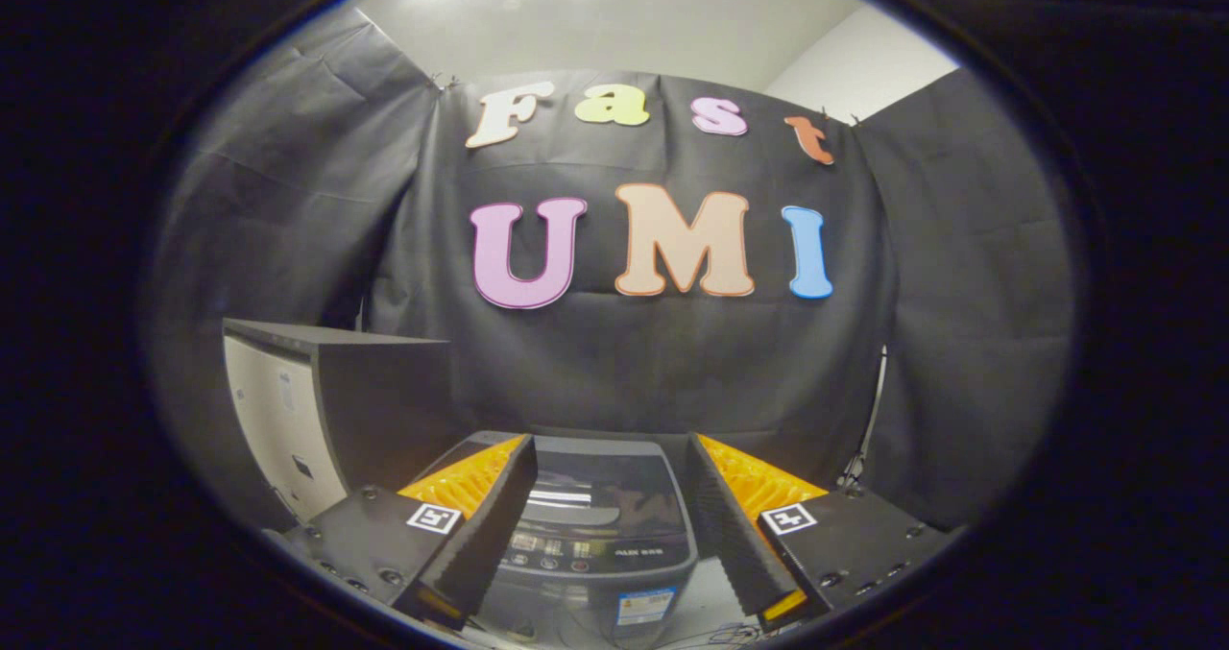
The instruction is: Put the clothes into the washing machine and then close the washing machine lid.
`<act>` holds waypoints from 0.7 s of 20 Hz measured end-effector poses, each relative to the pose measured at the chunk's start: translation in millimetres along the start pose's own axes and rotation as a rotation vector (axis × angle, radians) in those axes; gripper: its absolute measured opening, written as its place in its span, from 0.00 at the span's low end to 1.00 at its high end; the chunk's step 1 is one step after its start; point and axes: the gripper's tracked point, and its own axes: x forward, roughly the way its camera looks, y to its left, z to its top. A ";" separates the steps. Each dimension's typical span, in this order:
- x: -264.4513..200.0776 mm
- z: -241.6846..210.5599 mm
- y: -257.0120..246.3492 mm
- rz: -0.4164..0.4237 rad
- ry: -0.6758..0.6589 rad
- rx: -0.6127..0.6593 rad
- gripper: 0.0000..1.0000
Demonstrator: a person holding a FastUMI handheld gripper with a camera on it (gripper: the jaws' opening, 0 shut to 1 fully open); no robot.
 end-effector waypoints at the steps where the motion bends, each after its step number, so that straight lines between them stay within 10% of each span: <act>1: -9.7 -6.0 -7.1 -0.007 0.000 -0.005 0.97; 14: -82.3 -94.8 -8.6 0.082 0.079 0.034 0.98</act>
